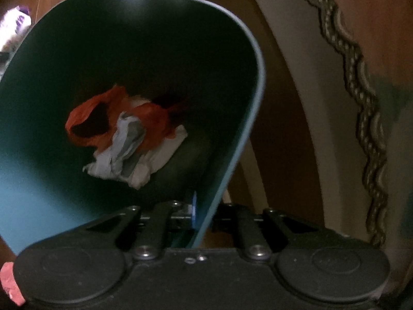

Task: Collect trash
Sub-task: 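Grasp the white-and-purple biscuit packet with the left tool, then lower the biscuit packet into the bin and open the left tool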

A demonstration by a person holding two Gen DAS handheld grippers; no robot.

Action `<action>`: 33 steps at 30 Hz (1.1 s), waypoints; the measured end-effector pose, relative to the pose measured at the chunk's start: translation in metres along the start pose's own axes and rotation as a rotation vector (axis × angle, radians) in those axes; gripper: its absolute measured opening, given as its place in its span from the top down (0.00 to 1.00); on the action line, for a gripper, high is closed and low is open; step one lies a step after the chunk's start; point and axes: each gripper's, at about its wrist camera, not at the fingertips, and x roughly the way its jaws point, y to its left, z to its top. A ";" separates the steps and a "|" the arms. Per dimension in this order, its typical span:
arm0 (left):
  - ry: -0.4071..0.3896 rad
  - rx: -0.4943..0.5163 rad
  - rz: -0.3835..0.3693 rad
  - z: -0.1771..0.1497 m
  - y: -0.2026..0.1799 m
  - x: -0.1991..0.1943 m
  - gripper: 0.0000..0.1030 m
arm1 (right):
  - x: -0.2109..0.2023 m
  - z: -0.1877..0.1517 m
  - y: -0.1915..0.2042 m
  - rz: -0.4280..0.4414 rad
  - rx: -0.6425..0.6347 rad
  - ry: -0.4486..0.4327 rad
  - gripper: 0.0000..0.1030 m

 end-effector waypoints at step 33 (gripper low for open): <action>0.164 0.209 -0.342 0.012 -0.153 -0.034 0.50 | -0.059 0.064 0.082 -0.042 -0.207 -0.185 0.94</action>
